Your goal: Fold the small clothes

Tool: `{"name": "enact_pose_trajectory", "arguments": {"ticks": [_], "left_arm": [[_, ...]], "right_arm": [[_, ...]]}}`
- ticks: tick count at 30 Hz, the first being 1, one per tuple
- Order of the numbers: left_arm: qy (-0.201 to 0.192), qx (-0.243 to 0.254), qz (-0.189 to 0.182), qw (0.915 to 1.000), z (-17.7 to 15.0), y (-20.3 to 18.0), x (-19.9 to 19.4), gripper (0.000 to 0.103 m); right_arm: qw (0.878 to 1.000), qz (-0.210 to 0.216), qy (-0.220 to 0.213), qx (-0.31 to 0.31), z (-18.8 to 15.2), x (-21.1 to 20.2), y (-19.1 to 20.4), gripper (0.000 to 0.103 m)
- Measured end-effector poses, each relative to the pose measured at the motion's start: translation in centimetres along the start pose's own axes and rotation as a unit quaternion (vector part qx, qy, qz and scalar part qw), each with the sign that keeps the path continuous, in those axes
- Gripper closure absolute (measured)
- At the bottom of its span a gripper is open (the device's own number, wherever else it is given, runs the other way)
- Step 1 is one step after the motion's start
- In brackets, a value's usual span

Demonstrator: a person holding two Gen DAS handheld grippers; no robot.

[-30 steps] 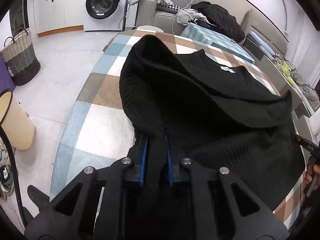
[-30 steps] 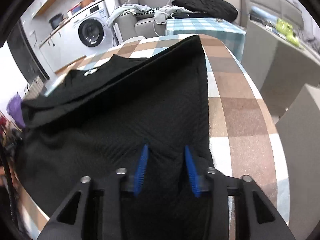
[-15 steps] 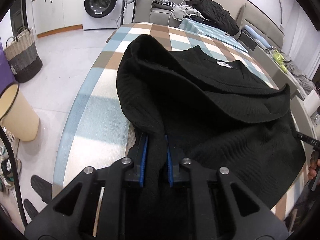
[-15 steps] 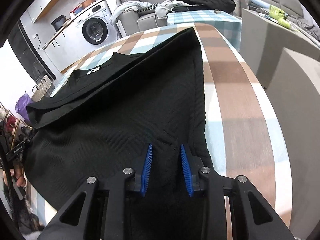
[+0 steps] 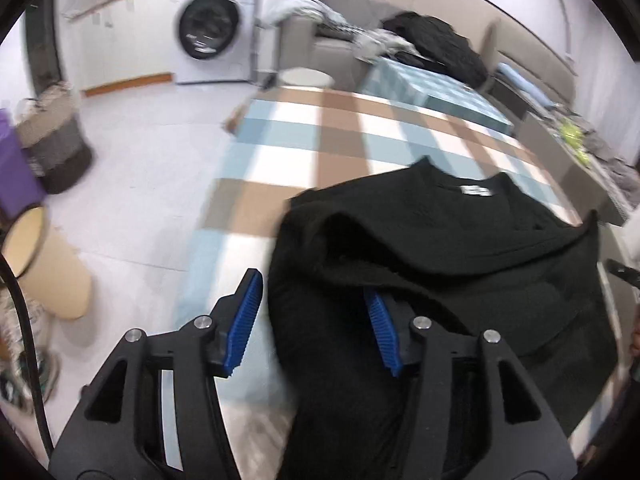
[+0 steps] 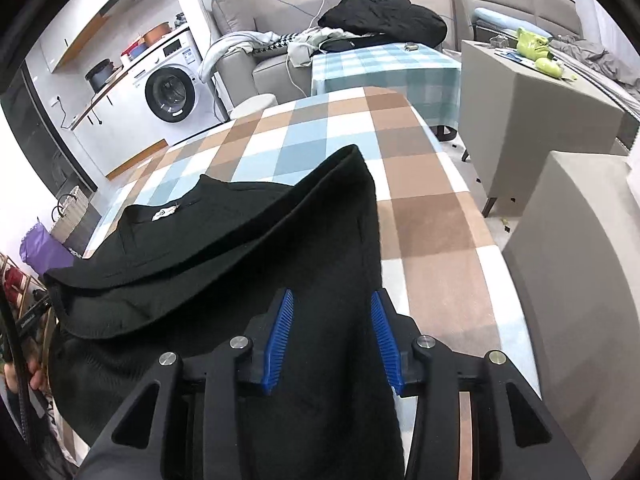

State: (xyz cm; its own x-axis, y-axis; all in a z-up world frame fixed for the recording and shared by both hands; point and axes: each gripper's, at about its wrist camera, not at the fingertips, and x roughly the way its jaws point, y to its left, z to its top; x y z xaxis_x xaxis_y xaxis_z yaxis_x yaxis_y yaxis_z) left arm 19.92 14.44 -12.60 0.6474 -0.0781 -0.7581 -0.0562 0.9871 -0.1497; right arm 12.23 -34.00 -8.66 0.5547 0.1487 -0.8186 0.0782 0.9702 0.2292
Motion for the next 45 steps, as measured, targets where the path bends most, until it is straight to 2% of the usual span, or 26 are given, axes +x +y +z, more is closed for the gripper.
{"name": "enact_pose_trajectory", "arguments": {"ticks": [3, 6, 8, 9, 11, 14, 15, 18, 22, 23, 25, 26, 28, 29, 30, 31, 36, 41, 45], "left_arm": [[-0.005, -0.008, -0.021, 0.9997, 3.0, -0.7, 2.0, 0.054], [-0.010, -0.023, -0.020, 0.9995, 5.8, -1.1, 4.0, 0.054], [-0.001, -0.044, -0.001, 0.9990, 6.9, -0.6, 5.5, 0.054], [0.005, -0.054, -0.006, 0.9985, 7.2, -0.2, 6.0, 0.054], [0.009, -0.068, -0.026, 0.9973, 7.3, 0.4, 6.3, 0.054], [0.007, -0.059, -0.036, 0.9976, 7.0, 0.5, 6.3, 0.054], [0.010, -0.057, -0.037, 0.9976, 6.9, 0.5, 6.5, 0.054], [0.027, -0.057, -0.031, 0.9976, 6.5, 0.4, 7.4, 0.054], [0.030, -0.058, -0.031, 0.9974, 6.4, 0.4, 8.4, 0.054], [0.027, -0.057, -0.029, 0.9976, 6.4, 0.4, 8.4, 0.057], [0.017, -0.057, -0.026, 0.9979, 6.3, 0.5, 8.3, 0.081], [0.015, -0.056, -0.029, 0.9979, 6.3, 0.6, 8.2, 0.091], [0.001, -0.059, -0.035, 0.9977, 6.2, 0.9, 7.5, 0.095], [-0.011, -0.058, -0.040, 0.9974, 6.1, 1.0, 6.9, 0.096], [-0.017, -0.059, -0.042, 0.9972, 6.1, 1.0, 6.5, 0.096], [-0.025, -0.062, -0.044, 0.9968, 6.0, 1.1, 6.0, 0.097], [-0.056, -0.081, -0.065, 0.9930, 6.0, 1.6, 3.8, 0.097], [-0.060, -0.111, -0.067, 0.9897, 5.9, 2.9, 3.3, 0.098], [-0.077, -0.116, -0.067, 0.9880, 5.8, 3.7, 2.2, 0.099]], "right_arm": [[1.000, -0.001, 0.003, 0.002, 0.2, 0.5, -0.3, 0.061], [1.000, -0.007, 0.002, 0.009, 1.3, 1.9, -0.5, 0.060], [1.000, -0.014, -0.001, 0.022, 2.0, 2.5, -1.1, 0.060], [0.999, -0.018, 0.000, 0.033, 2.3, 2.9, -1.5, 0.060], [0.999, -0.017, -0.003, 0.050, 2.8, 3.4, -2.1, 0.059], [0.998, -0.010, -0.010, 0.062, 3.8, 4.1, -2.6, 0.055], [0.998, -0.009, -0.012, 0.064, 4.1, 4.4, -2.6, 0.051], [0.998, -0.005, -0.011, 0.068, 5.1, 5.6, -2.5, 0.047], [0.997, -0.004, -0.007, 0.077, 5.9, 7.2, -2.3, 0.047], [0.997, -0.006, -0.007, 0.078, 6.1, 7.6, -2.3, 0.047], [0.996, -0.004, -0.014, 0.083, 6.3, 8.1, -2.2, 0.047], [0.997, -0.001, -0.020, 0.080, 6.4, 8.3, -2.2, 0.049], [0.997, -0.010, -0.036, 0.067, 6.4, 8.0, -1.8, 0.067], [0.997, -0.010, -0.047, 0.058, 6.4, 7.7, -1.7, 0.081], [0.997, 0.004, -0.060, 0.052, 6.4, 7.1, -1.7, 0.089], [0.996, 0.021, -0.076, 0.050, 6.3, 6.4, -1.8, 0.090], [0.989, 0.050, -0.129, 0.058, 6.1, 3.4, -2.3, 0.094], [0.988, 0.055, -0.127, 0.061, 6.1, 3.3, -2.3, 0.094], [0.985, 0.070, -0.148, 0.063, 6.1, 2.2, -1.9, 0.095]]}}
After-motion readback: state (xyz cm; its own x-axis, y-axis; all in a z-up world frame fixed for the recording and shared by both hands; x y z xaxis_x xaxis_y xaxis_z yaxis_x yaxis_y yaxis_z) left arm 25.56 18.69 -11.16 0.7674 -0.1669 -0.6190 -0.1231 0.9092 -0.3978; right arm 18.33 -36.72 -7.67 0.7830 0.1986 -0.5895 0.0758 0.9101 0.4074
